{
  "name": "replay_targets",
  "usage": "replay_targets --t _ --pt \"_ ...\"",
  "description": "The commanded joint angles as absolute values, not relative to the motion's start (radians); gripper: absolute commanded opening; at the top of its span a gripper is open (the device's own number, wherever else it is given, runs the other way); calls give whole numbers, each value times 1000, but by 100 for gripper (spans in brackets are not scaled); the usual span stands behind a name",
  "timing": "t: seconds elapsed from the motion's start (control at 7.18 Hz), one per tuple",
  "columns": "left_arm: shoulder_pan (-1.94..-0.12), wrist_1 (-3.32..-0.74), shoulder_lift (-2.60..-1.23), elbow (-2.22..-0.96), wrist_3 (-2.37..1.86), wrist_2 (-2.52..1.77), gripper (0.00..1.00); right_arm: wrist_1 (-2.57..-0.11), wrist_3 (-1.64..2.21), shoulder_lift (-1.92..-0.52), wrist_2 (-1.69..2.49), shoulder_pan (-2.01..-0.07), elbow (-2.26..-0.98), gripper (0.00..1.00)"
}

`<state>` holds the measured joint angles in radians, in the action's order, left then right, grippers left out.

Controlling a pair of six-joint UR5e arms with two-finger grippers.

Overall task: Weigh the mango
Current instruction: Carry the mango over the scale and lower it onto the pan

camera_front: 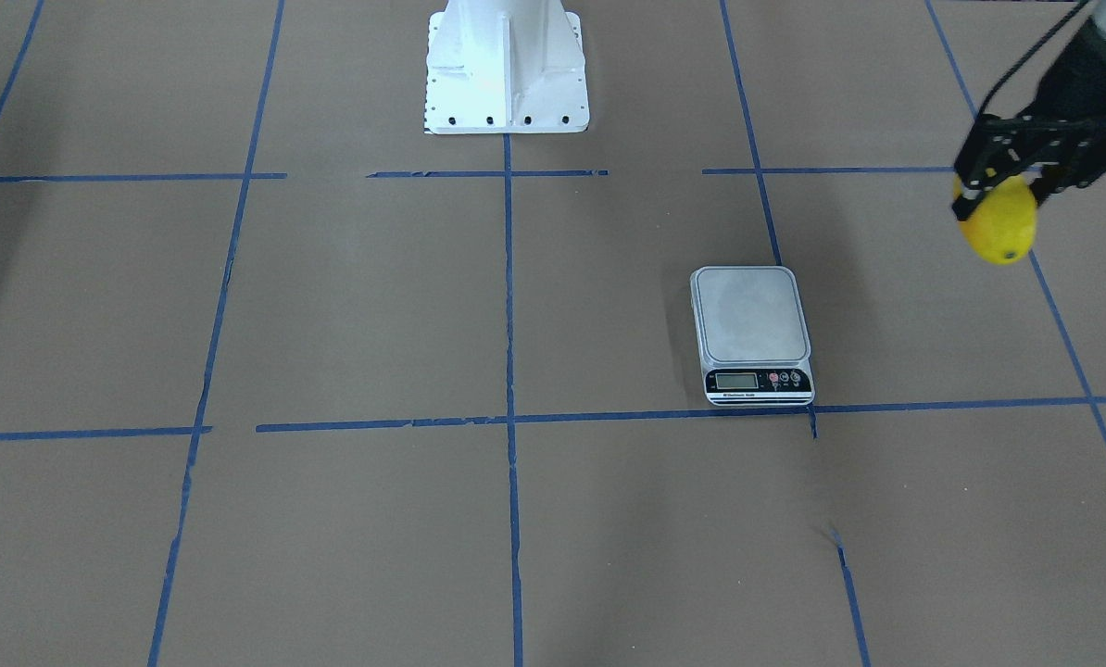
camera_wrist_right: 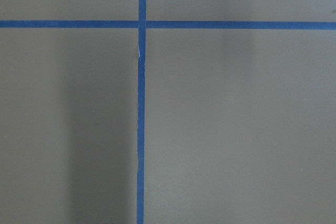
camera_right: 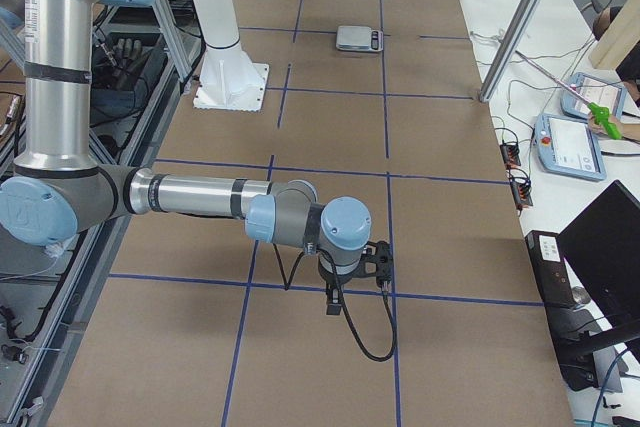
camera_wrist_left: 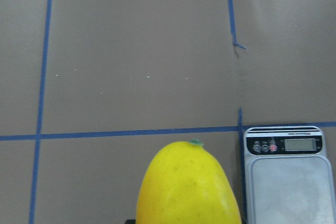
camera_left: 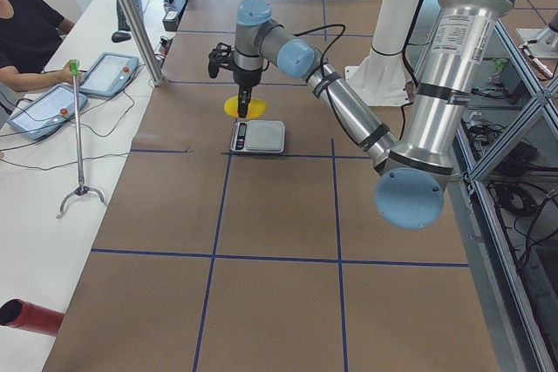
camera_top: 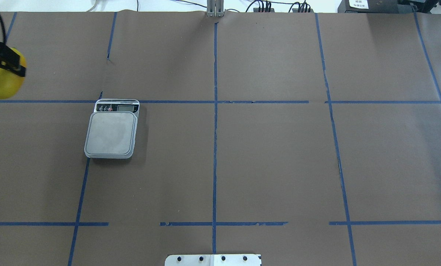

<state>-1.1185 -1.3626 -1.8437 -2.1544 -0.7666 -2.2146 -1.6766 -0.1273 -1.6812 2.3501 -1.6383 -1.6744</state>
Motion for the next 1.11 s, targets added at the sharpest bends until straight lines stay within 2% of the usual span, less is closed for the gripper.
replay_targets --t 0.0,0.28,0.7,0.97 --pt "-962 -1362 -1925 -2152 -954 -2209 0 -1677 -127 -1681 2350 -1638 -1675 100" --pt "-896 -1397 -1921 -2084 -956 -2183 0 -1677 -127 -1681 2350 -1638 -1674 100" --pt "-833 -1752 -1887 -1864 -1069 -2100 0 -1677 -127 -1681 2350 -1638 -1674 100" --pt "-802 -1882 -1887 -1742 -1078 -2063 0 -1677 -127 -1681 2350 -1638 -1674 100"
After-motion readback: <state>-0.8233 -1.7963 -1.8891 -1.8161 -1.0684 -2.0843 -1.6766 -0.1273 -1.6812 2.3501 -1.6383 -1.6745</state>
